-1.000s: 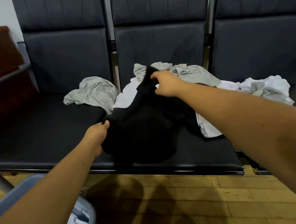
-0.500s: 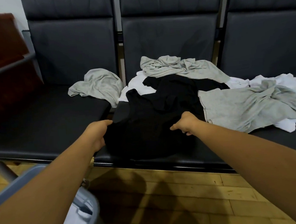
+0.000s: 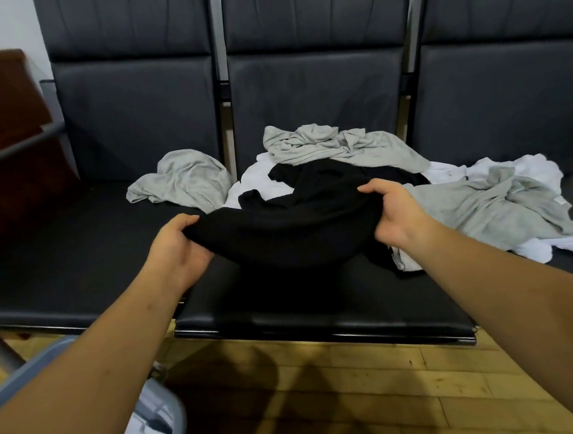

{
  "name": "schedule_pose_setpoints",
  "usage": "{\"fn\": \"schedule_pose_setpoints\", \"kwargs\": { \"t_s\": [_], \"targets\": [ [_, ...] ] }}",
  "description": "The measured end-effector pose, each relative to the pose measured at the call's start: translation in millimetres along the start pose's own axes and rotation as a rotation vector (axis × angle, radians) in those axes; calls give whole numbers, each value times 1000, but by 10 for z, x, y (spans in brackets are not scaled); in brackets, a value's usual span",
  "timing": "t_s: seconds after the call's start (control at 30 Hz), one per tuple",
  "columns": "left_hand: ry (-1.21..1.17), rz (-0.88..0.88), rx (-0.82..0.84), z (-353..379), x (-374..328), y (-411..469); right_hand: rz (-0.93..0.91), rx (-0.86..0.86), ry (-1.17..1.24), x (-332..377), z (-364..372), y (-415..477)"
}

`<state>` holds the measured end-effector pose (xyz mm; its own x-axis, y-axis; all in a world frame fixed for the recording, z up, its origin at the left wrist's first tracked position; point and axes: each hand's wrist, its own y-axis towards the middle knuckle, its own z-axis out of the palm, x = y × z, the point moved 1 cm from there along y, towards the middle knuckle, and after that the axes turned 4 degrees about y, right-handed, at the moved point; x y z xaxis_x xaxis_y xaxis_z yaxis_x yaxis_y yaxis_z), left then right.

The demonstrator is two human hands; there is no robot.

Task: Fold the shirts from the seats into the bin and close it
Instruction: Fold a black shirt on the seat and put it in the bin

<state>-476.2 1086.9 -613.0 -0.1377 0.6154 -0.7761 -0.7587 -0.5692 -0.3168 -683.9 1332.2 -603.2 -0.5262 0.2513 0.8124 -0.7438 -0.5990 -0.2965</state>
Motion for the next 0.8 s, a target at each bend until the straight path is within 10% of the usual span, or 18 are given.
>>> {"fn": "schedule_pose_setpoints", "kwargs": {
  "t_s": [0.37, 0.53, 0.8],
  "targets": [
    [-31, 207, 193, 519, -455, -344, -5, 31, -243, 800, -126, -382],
    [83, 295, 216, 790, -922, -474, -130, -173, -767, 1231, -179, -573],
    [261, 397, 168, 1173, -1514, -693, -206, 32, -295, 1705, 36, -1114]
  ]
}}
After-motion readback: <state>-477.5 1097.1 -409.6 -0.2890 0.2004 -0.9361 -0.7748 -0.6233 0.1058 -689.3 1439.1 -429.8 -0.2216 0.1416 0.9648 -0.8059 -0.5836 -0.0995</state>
